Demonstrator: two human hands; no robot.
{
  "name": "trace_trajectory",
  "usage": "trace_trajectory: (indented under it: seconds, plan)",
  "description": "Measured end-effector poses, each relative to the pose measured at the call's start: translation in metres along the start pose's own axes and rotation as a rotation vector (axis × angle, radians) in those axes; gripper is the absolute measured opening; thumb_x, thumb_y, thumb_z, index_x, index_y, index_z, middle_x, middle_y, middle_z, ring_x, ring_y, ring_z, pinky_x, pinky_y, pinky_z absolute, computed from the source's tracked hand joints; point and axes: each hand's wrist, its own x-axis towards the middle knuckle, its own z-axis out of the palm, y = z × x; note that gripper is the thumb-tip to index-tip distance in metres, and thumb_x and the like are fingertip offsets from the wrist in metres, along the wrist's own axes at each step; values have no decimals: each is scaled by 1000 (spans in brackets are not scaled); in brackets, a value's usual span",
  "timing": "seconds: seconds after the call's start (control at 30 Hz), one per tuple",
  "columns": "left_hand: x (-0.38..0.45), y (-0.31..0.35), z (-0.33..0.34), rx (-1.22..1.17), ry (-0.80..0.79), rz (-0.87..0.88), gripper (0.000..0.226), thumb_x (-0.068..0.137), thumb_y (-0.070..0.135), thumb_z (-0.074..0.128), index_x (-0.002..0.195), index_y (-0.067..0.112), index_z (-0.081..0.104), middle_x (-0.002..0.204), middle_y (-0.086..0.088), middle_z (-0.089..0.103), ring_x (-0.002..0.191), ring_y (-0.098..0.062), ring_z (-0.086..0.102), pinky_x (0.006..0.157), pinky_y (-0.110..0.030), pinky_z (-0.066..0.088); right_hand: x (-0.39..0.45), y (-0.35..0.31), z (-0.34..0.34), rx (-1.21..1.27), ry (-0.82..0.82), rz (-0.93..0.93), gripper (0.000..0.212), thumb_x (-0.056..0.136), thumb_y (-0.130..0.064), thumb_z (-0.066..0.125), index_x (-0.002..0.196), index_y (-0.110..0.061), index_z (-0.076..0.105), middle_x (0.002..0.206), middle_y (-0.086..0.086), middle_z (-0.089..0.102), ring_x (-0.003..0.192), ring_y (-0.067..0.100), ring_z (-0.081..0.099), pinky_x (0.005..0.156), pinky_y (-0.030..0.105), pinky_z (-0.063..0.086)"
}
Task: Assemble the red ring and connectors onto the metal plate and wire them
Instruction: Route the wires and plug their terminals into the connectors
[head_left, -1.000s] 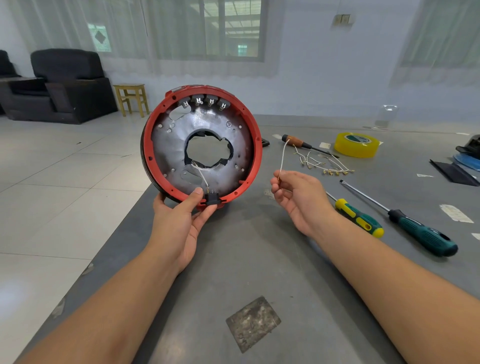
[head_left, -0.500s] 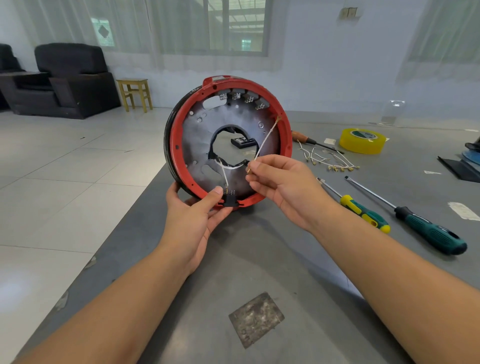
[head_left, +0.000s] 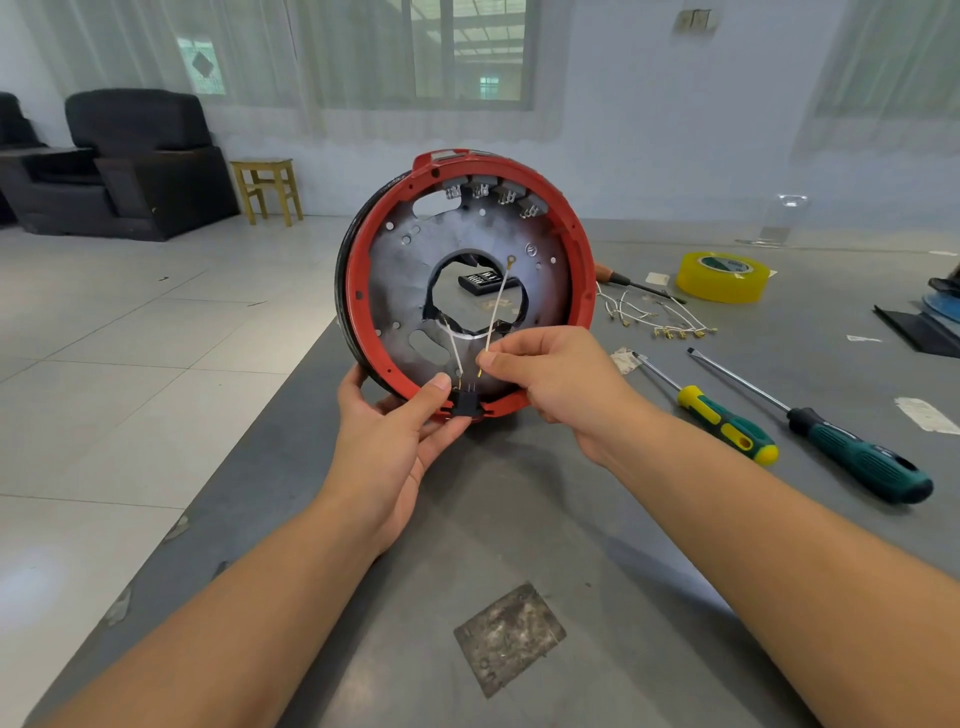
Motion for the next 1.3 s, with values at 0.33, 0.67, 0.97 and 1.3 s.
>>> trace_trajectory:
  seconds: [0.33, 0.67, 0.97, 1.3]
  plan:
    - [2, -2, -1, -17, -11, -1, 68, 89, 1, 78, 139, 30, 43, 121, -17, 73, 98, -33, 78, 76, -36, 65, 3, 7, 10, -41, 38, -47, 6, 87, -23, 80, 81, -23, 81, 80, -3, 79, 87, 19, 76, 89, 44, 60]
    - [3, -3, -3, -7, -19, 2, 74, 88, 2, 80, 144, 31, 40, 121, -17, 72, 99, -31, 79, 77, -37, 65, 1, 6, 10, -102, 36, -94, 11, 89, -23, 79, 78, -26, 79, 80, -2, 78, 82, 17, 74, 89, 45, 59]
    - [2, -2, -1, -8, -11, -2, 74, 89, 0, 79, 145, 30, 40, 122, -17, 71, 98, -30, 79, 77, -36, 65, 1, 6, 9, -120, 0, -104, 6, 90, -22, 78, 85, -20, 81, 82, -1, 79, 83, 15, 72, 91, 45, 59]
    - [1, -2, -1, -2, -6, 2, 67, 89, -1, 79, 138, 31, 45, 117, -17, 71, 98, -30, 79, 76, -36, 65, 2, 5, 7, -245, -19, -154, 9, 92, -26, 76, 86, -24, 81, 81, -7, 78, 84, 10, 72, 80, 28, 57]
